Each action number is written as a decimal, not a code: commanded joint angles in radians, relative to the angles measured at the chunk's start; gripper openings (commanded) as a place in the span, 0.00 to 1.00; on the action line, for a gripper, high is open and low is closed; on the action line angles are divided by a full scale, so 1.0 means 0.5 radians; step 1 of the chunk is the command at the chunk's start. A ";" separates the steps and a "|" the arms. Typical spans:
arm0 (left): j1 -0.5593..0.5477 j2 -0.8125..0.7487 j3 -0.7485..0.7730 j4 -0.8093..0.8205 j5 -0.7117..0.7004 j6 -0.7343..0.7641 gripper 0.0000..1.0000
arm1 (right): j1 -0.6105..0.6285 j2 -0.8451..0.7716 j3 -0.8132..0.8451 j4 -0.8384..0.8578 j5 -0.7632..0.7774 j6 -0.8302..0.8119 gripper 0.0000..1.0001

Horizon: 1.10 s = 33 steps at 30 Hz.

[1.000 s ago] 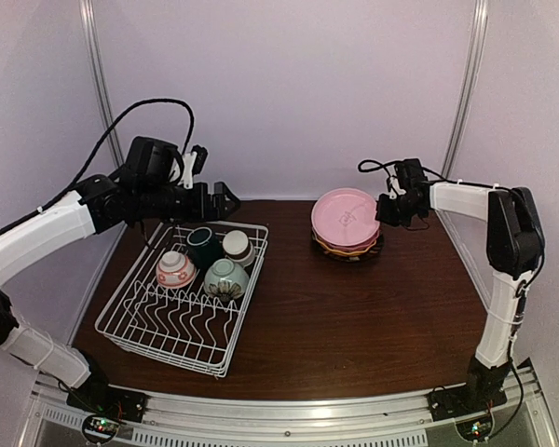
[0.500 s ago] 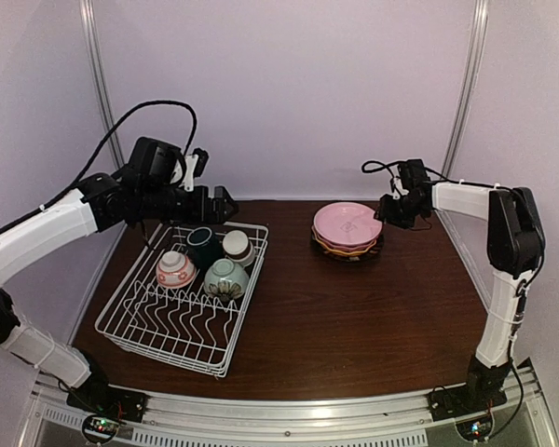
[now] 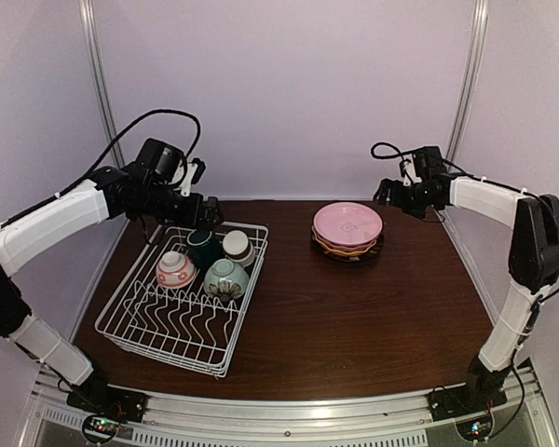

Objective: Unload the mixed dishes from the dish rack
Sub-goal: Place the plate with another plate, then grab the cup from the dish rack.

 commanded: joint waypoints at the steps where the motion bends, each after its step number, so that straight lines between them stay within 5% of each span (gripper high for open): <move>1: -0.003 0.066 0.050 -0.021 -0.003 0.171 0.97 | -0.009 -0.226 -0.132 0.068 -0.044 -0.026 1.00; 19: -0.099 0.497 0.290 -0.091 -0.114 0.243 0.97 | 0.022 -1.085 -0.869 0.305 -0.314 -0.010 1.00; 33: -0.143 0.800 0.418 -0.107 -0.175 0.290 0.93 | 0.030 -1.398 -1.130 0.229 -0.308 -0.039 1.00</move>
